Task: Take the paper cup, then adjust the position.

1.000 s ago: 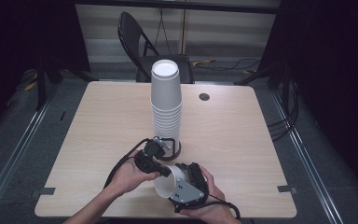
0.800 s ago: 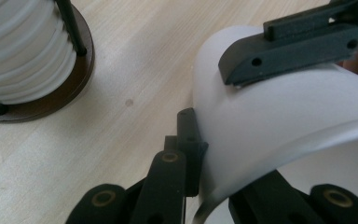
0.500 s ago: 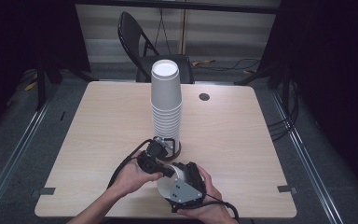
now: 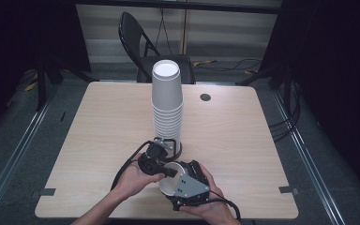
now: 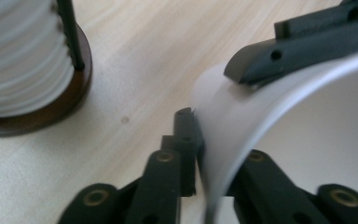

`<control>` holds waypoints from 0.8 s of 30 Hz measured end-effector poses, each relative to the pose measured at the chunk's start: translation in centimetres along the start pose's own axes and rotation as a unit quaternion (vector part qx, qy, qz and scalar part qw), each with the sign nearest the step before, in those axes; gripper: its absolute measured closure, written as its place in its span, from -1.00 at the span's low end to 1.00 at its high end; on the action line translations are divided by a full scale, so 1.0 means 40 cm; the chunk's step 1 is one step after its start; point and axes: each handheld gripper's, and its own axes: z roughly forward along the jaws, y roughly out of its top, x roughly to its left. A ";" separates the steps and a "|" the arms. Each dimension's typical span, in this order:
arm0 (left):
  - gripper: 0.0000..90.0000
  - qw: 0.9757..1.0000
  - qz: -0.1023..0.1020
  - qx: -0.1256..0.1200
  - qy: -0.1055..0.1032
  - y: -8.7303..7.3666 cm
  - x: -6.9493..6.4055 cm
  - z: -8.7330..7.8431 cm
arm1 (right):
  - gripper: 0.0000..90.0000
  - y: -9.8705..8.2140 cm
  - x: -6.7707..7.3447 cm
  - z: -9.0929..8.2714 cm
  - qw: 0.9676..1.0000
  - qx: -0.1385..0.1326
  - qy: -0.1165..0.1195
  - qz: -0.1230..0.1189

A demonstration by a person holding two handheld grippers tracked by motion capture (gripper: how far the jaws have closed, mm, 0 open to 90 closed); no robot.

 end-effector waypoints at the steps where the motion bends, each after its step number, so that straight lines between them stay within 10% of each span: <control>1: 0.79 1.000 -0.003 -0.008 -0.001 -0.004 0.001 0.000 | -0.80 0.000 -0.002 -0.002 1.000 -0.001 -0.003 0.003; 12: 0.31 0.995 0.025 -0.093 0.025 -0.039 -0.001 -0.008 | -0.79 -0.014 -0.017 -0.014 0.999 -0.002 -0.011 0.039; 24: -0.28 0.974 0.052 -0.213 0.051 -0.083 0.004 -0.042 | -0.79 -0.044 -0.048 -0.028 0.994 -0.008 -0.013 0.107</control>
